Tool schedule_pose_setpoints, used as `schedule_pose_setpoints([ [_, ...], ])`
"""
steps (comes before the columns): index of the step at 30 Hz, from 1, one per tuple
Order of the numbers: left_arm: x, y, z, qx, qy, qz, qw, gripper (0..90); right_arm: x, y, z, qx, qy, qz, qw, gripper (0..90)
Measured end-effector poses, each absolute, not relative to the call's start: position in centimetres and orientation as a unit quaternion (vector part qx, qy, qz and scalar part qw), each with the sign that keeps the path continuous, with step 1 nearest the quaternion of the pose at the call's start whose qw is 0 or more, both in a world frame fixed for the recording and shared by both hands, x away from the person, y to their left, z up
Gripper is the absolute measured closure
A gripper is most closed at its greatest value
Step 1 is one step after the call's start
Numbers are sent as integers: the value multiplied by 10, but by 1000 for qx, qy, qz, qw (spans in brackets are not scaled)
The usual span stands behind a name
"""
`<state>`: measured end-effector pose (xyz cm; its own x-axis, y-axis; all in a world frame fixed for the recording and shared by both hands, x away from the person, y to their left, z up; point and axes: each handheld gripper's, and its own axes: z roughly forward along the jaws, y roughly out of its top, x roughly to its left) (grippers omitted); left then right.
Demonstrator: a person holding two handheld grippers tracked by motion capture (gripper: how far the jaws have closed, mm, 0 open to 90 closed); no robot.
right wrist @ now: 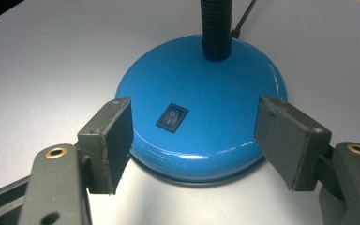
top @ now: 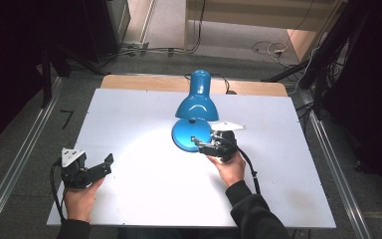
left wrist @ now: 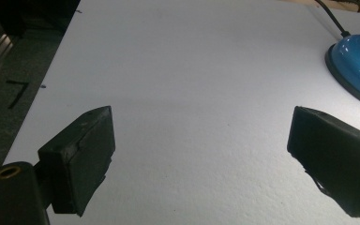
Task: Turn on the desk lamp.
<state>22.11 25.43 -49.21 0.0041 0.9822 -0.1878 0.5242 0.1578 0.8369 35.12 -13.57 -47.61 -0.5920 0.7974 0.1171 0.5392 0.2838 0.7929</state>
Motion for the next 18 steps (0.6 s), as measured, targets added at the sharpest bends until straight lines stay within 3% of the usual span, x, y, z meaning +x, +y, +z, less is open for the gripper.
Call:
schedule_pose_setpoints([
  [18, 222, 254, -492, 583, 646, 286, 401, 84, 341, -171, -469, 419, 791, 415, 163, 243],
])
